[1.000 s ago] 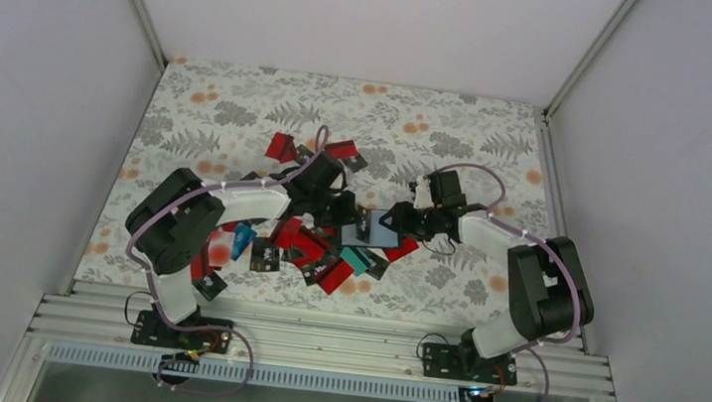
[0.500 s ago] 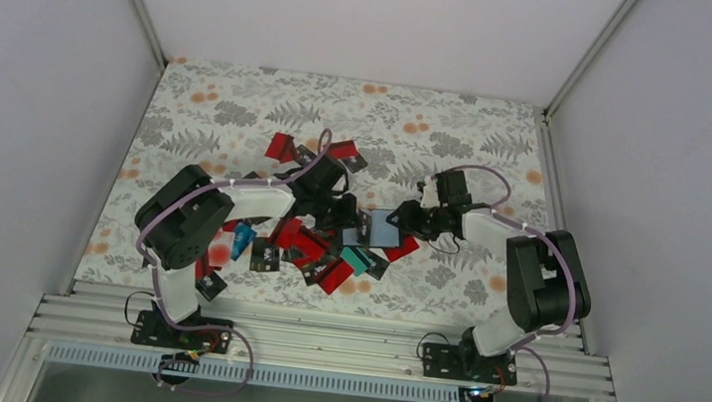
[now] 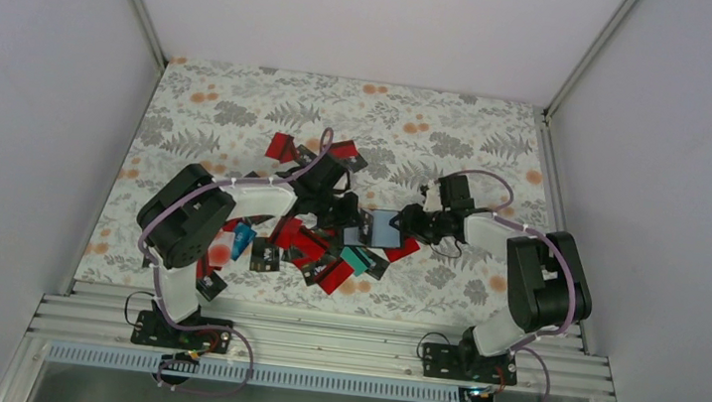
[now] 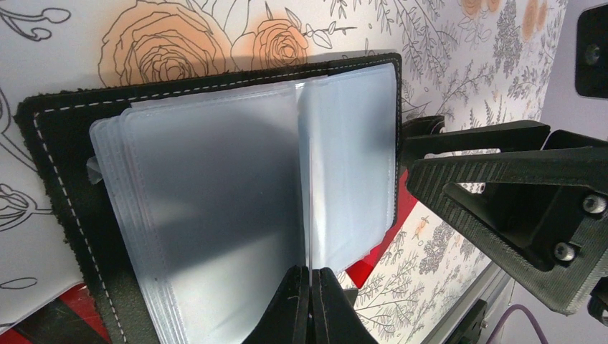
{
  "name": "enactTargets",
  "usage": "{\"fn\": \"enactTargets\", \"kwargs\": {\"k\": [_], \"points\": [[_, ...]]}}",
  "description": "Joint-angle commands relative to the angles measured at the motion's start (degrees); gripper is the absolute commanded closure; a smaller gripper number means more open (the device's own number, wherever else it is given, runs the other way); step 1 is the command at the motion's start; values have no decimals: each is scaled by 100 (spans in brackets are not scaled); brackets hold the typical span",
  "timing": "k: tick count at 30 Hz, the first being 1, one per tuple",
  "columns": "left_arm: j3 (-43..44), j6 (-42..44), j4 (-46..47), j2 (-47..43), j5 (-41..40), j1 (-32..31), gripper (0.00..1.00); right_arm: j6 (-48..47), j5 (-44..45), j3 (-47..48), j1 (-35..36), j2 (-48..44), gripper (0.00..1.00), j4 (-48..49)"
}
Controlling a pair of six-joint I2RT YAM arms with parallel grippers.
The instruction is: Put the credit cards into the card holder
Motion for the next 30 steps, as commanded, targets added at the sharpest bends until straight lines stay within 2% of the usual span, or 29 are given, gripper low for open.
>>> {"fn": "enactTargets", "kwargs": {"k": [1, 30], "points": [[152, -13, -18, 155, 111, 19, 98, -142, 230, -136, -46, -19, 54, -34], [307, -57, 101, 477, 303, 44, 98, -398, 28, -53, -54, 96, 59, -203]]}}
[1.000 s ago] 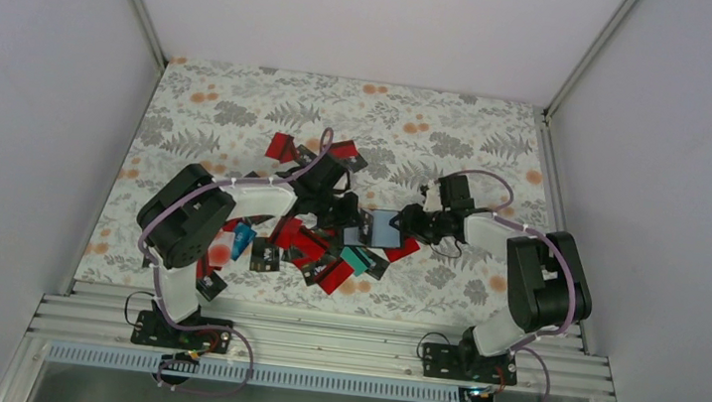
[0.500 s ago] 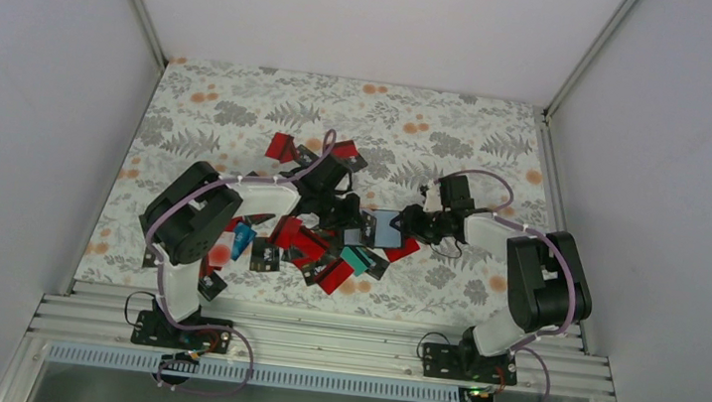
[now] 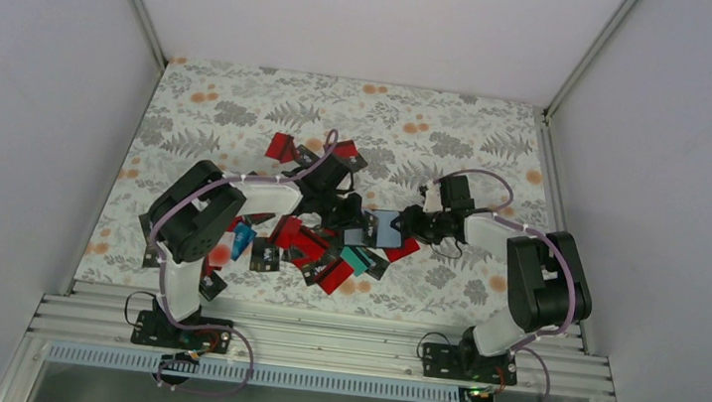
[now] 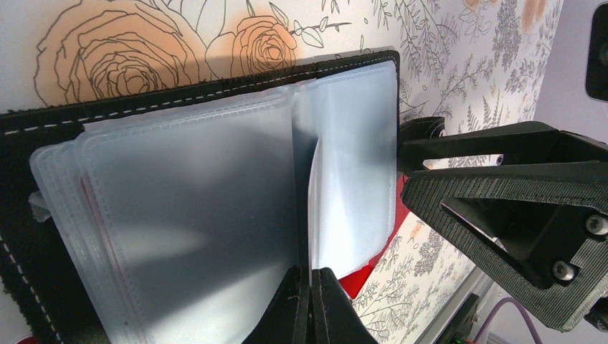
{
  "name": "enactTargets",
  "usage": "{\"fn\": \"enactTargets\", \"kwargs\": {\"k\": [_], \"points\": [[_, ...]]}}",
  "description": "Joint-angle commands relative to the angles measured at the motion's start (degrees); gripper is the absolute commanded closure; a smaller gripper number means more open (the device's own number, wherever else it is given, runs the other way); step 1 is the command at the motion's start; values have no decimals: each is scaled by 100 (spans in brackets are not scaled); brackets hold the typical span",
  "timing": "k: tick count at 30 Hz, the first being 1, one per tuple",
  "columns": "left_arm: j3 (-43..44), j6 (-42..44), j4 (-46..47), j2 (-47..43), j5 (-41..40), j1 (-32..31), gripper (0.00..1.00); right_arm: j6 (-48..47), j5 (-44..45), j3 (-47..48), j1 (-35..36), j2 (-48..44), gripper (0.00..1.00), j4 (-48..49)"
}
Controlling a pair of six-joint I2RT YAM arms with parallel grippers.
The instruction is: Put the credit cards into the card holder
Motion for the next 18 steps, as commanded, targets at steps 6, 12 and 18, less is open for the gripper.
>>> {"fn": "enactTargets", "kwargs": {"k": [6, 12, 18], "points": [[219, -13, -60, 176, 10, 73, 98, -140, -4, -35, -40, 96, 59, -225], [269, -20, -28, 241, -17, 107, 98, -155, -31, -66, -42, 74, 60, -248], [329, -3, -8, 309, -42, 109, 98, -154, -82, -79, -44, 45, 60, -253]]}}
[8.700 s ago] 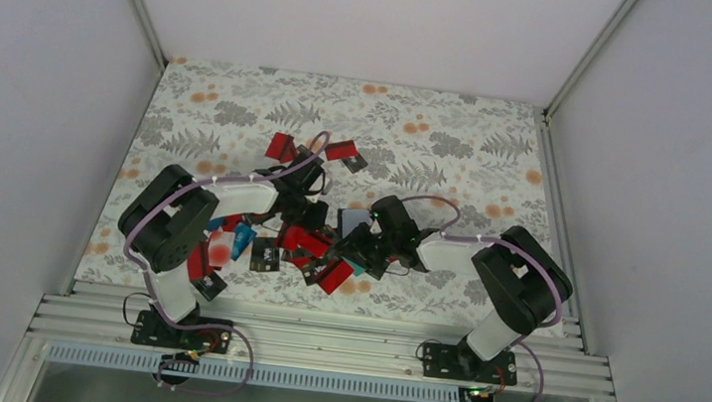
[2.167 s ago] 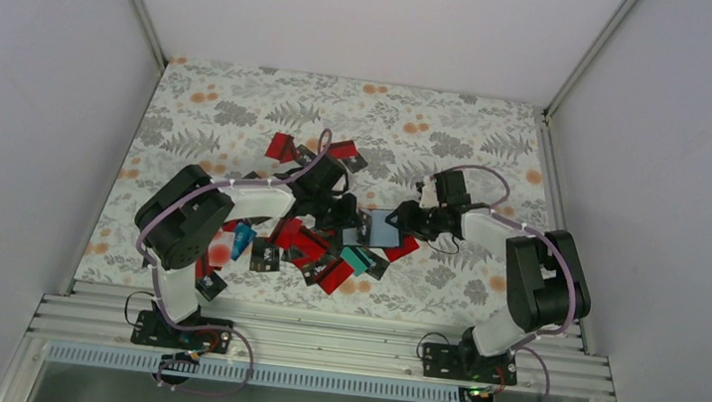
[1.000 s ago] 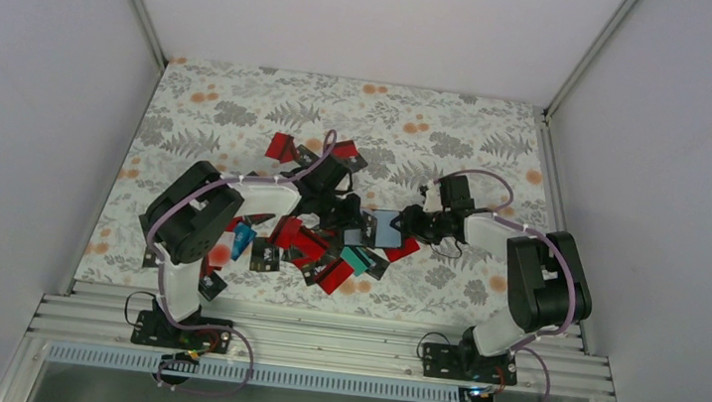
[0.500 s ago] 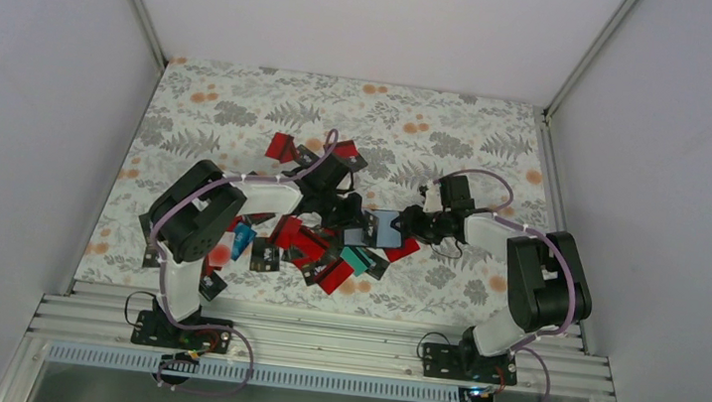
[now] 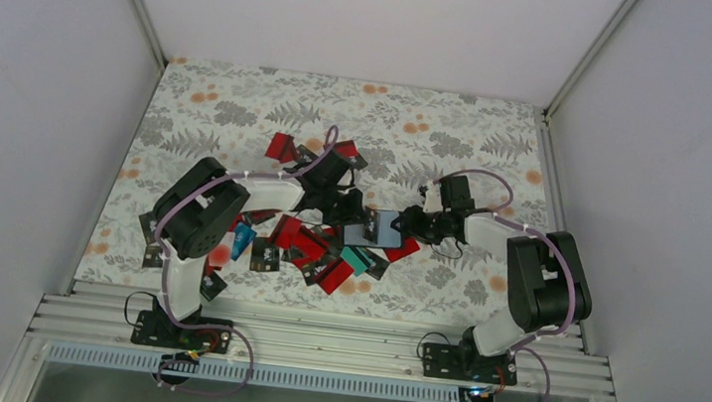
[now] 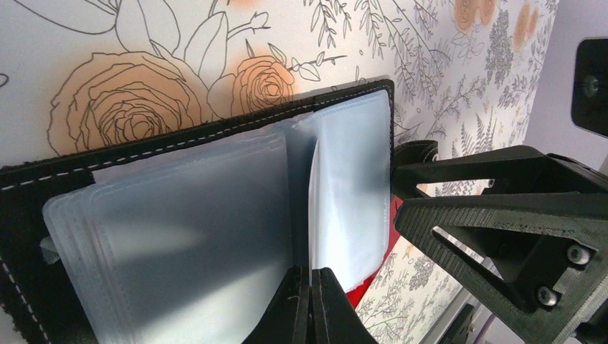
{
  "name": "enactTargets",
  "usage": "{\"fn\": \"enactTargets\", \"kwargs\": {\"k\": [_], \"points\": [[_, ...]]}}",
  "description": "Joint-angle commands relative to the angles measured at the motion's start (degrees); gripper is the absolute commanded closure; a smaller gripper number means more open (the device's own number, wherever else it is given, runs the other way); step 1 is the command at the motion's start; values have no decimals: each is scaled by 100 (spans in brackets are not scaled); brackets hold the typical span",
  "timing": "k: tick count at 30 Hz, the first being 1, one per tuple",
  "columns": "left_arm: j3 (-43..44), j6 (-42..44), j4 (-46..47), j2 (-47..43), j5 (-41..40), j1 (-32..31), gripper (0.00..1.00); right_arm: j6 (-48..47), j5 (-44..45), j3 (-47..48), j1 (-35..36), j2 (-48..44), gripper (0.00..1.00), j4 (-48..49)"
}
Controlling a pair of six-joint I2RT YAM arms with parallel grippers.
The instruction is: Put the credit cards into the card holder
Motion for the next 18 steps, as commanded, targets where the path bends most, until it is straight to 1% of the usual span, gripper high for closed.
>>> {"fn": "enactTargets", "kwargs": {"k": [1, 18], "points": [[127, -9, -10, 139, -57, 13, 98, -95, -76, -80, -31, 43, 60, -233], [205, -72, 149, 296, -60, -72, 98, -31, -254, -217, -32, -115, 61, -214]]}}
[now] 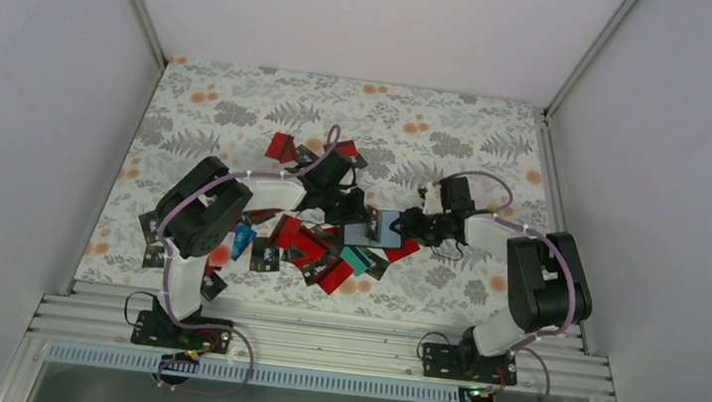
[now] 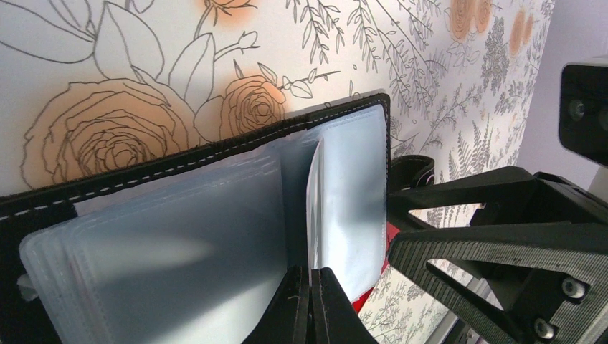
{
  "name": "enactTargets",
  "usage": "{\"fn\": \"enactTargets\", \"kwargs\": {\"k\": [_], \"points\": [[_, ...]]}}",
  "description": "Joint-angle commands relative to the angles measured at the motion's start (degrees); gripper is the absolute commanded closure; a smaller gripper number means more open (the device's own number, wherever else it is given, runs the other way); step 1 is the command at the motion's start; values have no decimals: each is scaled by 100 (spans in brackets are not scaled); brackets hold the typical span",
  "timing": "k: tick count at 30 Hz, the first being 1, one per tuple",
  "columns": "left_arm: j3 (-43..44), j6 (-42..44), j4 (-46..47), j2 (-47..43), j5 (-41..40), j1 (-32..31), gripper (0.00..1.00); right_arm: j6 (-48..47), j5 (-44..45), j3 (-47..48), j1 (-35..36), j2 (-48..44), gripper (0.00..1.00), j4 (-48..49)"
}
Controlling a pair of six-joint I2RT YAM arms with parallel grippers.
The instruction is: Put the credit cards into the card holder
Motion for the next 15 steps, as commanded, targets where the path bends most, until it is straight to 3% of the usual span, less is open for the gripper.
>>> {"fn": "enactTargets", "kwargs": {"k": [1, 15], "points": [[128, -80, 45, 183, -66, -74, 98, -25, -79, -174, -20, -121, 61, -198], [204, -175, 104, 373, -41, -191, 98, 6, -113, -207, -26, -126, 61, -143]]}}
